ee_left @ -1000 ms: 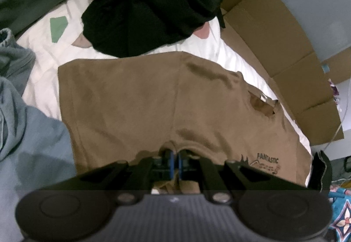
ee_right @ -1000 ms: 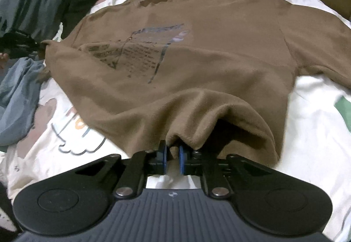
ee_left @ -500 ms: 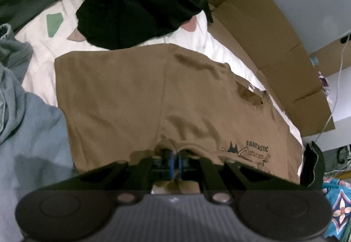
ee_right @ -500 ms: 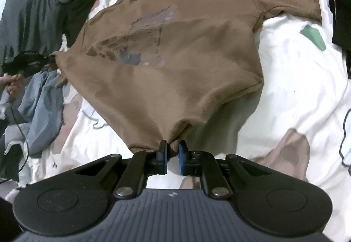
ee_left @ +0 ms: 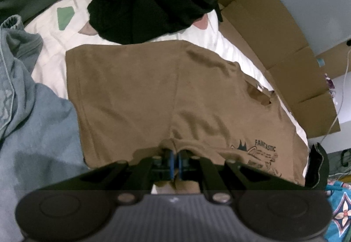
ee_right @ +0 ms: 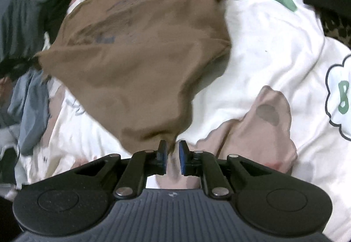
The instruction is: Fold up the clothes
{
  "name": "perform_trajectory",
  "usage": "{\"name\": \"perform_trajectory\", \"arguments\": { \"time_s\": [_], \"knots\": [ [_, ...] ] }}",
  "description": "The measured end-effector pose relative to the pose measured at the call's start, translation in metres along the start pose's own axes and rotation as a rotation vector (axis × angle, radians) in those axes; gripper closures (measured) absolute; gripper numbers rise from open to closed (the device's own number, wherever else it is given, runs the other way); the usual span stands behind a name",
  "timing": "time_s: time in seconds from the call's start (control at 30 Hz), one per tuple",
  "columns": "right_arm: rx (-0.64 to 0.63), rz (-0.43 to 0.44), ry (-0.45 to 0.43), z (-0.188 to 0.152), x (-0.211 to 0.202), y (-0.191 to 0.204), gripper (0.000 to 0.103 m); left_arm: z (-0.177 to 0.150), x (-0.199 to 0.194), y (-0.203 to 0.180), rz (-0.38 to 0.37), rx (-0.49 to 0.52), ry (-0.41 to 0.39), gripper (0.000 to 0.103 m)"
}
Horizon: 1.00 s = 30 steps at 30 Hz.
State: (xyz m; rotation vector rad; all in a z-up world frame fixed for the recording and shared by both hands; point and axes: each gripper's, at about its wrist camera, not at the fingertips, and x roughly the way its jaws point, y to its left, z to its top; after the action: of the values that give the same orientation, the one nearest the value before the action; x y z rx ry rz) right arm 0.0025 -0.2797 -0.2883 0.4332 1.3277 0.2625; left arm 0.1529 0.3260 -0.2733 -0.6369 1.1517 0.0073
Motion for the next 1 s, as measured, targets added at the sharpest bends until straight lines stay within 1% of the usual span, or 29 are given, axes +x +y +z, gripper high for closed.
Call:
{"name": "perform_trajectory", "arguments": {
  "time_s": [0.03, 0.17, 0.37, 0.4, 0.43, 0.53, 0.57, 0.63, 0.7, 0.77, 0.9, 1.0],
  "knots": [
    [0.007, 0.003, 0.004, -0.001, 0.006, -0.001, 0.084, 0.0, 0.0, -0.001, 0.001, 0.002, 0.0, 0.099],
    [0.03, 0.014, 0.016, -0.005, 0.024, 0.0, 0.083, 0.001, -0.001, 0.0, 0.003, 0.008, 0.002, 0.099],
    [0.061, 0.031, 0.025, -0.012, 0.047, 0.007, 0.07, 0.002, 0.001, 0.002, 0.008, 0.001, 0.006, 0.099],
    [0.067, 0.034, 0.027, -0.013, 0.051, 0.008, 0.06, 0.002, 0.002, 0.002, 0.009, 0.001, 0.006, 0.099],
    [0.072, 0.037, 0.029, -0.014, 0.055, 0.009, 0.058, 0.002, 0.002, 0.003, 0.009, 0.0, 0.006, 0.099],
    [0.088, 0.046, 0.034, -0.017, 0.066, 0.013, 0.058, 0.002, 0.003, 0.005, 0.011, -0.004, 0.007, 0.099],
    [0.088, 0.042, 0.028, -0.018, 0.066, 0.014, 0.059, 0.001, 0.002, 0.006, 0.012, -0.004, 0.008, 0.099],
    [0.072, 0.031, 0.011, -0.019, 0.063, 0.018, 0.086, 0.0, 0.002, 0.007, 0.013, -0.005, 0.01, 0.099],
    [0.078, 0.034, 0.005, -0.02, 0.056, 0.017, 0.096, -0.001, 0.0, 0.009, 0.012, -0.009, 0.012, 0.099],
    [0.081, 0.038, -0.001, -0.02, 0.045, 0.015, 0.1, -0.004, -0.004, 0.012, 0.008, -0.013, 0.015, 0.099],
    [0.041, 0.036, -0.003, -0.022, 0.015, 0.021, 0.101, -0.017, -0.013, 0.017, 0.005, -0.019, 0.038, 0.099],
    [-0.008, 0.014, 0.005, -0.024, -0.006, 0.028, 0.101, -0.039, -0.021, 0.021, 0.02, -0.015, 0.081, 0.099]
  ]
}}
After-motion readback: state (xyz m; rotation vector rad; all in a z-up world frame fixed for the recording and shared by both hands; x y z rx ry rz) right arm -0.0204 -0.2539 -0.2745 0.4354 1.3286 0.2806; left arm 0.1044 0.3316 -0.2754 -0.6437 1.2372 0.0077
